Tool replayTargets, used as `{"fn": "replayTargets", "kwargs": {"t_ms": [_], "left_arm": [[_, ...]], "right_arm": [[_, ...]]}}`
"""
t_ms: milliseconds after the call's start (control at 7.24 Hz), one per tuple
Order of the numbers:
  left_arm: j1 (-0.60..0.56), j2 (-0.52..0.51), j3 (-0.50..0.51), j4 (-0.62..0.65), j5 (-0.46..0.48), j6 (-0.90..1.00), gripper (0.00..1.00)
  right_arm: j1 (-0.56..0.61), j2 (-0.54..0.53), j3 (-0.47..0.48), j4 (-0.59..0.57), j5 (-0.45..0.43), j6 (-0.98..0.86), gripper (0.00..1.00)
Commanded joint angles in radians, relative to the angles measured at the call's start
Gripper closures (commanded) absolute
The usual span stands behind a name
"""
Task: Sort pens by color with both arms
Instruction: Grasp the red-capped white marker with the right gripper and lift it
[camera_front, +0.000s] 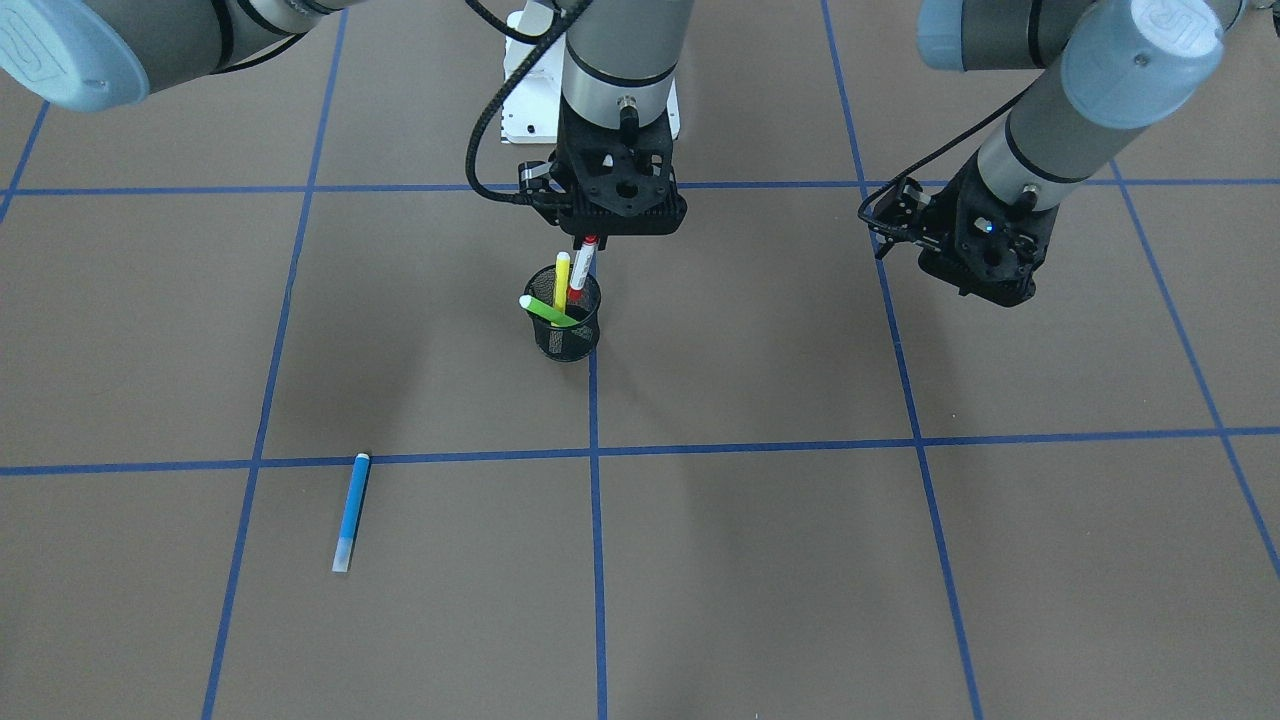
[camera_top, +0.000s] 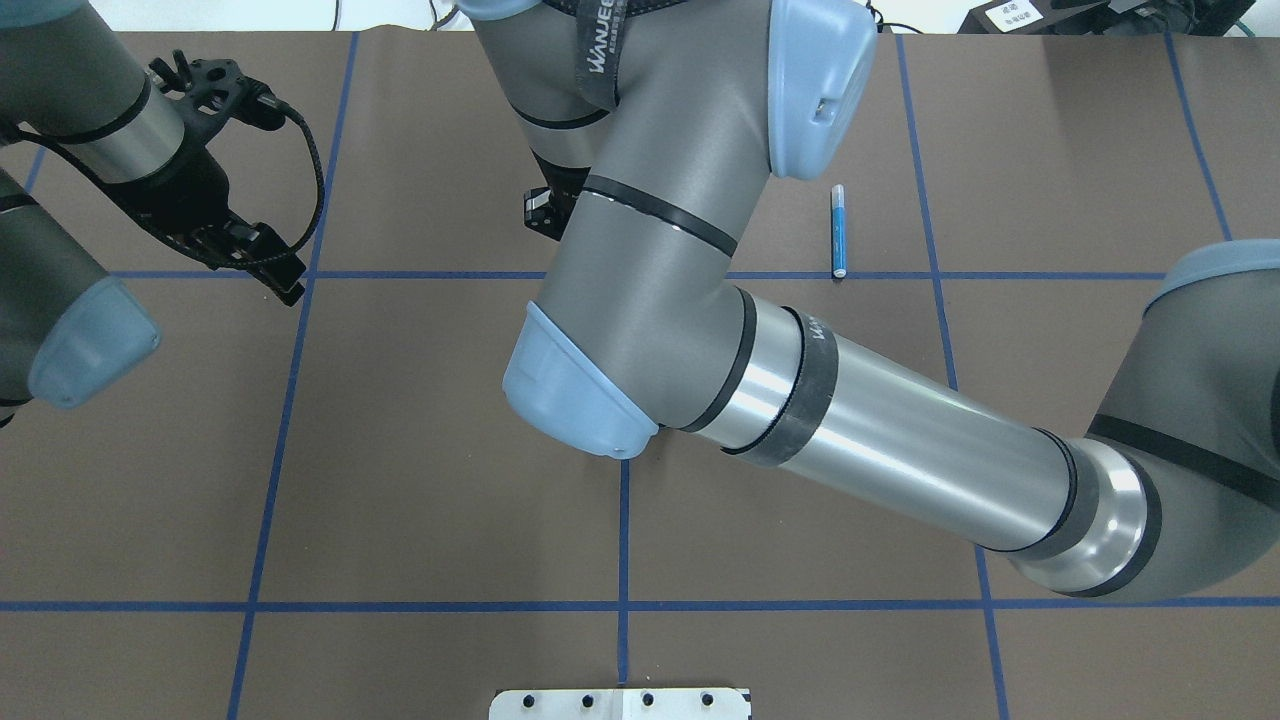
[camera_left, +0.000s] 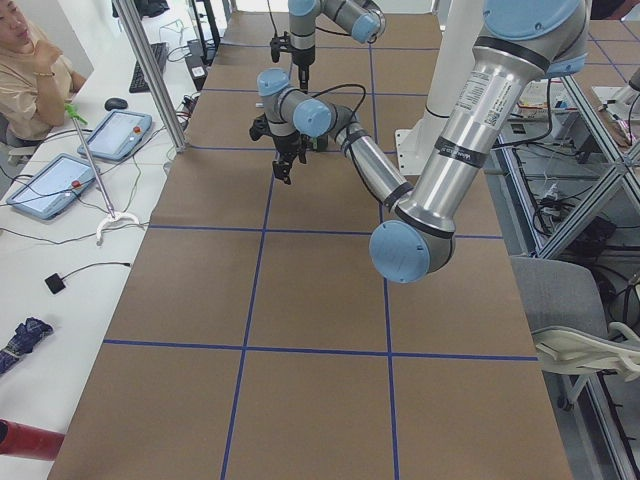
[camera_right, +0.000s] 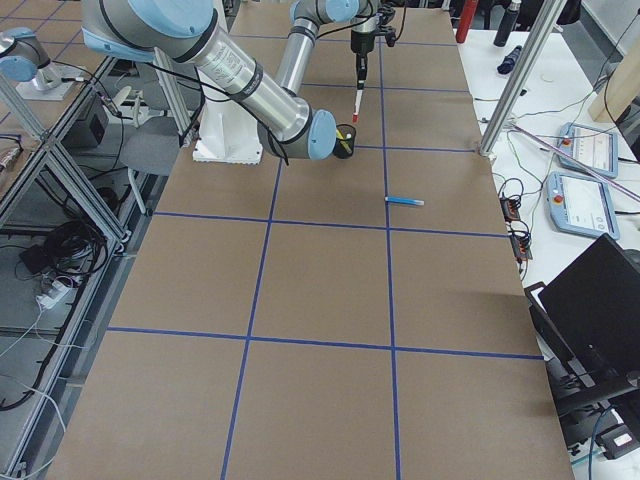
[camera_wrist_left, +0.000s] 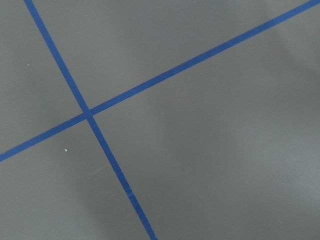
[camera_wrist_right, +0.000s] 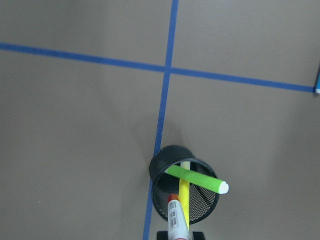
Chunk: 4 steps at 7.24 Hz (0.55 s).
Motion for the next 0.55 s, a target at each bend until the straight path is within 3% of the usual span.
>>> {"fn": "replayTargets", "kwargs": {"t_ms": [0,276,414], "left_arm": [[0.002,0.0,0.004,-0.001,-0.001,0.0,0.0],[0.002,-0.004,0.005,-0.001,0.001,0.0,0.0],[0.002,-0.008,0.007,-0.001,-0.001,0.0,0.0]], "right_arm": [[0.004,-0.048,0.018,0.106,-0.184,0.024,1.0],[0.005,-0.222,-0.008,0.476,-0.334,0.064,1.0],[0.004,-0.247,-0.061,0.574,-0.404,0.066,1.0]]}}
